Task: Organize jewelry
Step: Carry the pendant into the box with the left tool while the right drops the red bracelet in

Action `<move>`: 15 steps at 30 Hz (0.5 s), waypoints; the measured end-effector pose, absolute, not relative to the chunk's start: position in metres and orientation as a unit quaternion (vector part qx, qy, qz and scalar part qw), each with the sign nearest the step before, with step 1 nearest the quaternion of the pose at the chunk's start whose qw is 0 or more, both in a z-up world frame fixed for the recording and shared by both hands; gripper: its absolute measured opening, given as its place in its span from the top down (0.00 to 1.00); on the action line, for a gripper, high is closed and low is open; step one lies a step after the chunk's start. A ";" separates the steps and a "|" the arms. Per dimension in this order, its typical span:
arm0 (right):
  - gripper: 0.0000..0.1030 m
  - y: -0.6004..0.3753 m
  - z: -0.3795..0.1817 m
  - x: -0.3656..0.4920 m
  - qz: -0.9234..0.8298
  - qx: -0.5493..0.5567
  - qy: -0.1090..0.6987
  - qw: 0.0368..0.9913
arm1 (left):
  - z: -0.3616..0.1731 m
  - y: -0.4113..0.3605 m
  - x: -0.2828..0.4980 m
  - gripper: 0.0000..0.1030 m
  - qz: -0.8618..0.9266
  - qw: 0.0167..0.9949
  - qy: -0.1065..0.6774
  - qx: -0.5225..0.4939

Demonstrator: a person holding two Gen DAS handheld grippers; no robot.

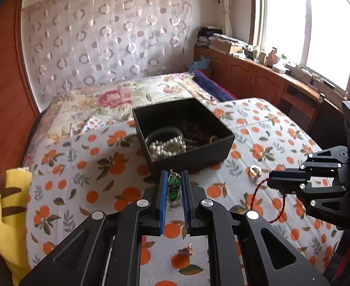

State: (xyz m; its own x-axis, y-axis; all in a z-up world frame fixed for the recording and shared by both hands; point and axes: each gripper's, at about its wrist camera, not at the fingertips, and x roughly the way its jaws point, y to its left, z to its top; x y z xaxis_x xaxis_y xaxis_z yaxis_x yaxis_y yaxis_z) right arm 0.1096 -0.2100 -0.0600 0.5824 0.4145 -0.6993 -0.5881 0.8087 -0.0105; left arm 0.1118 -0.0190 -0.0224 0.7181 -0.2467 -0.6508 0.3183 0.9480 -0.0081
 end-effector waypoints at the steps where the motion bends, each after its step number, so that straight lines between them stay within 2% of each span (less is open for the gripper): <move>1: 0.92 -0.210 -0.055 0.111 0.283 -0.121 0.351 0.884 | -0.018 -0.020 0.111 0.90 -0.153 0.927 0.338 0.052; 15: 0.92 -0.212 -0.008 0.175 0.289 -0.070 0.294 0.909 | 0.003 -0.026 0.136 0.90 -0.155 0.933 0.321 0.051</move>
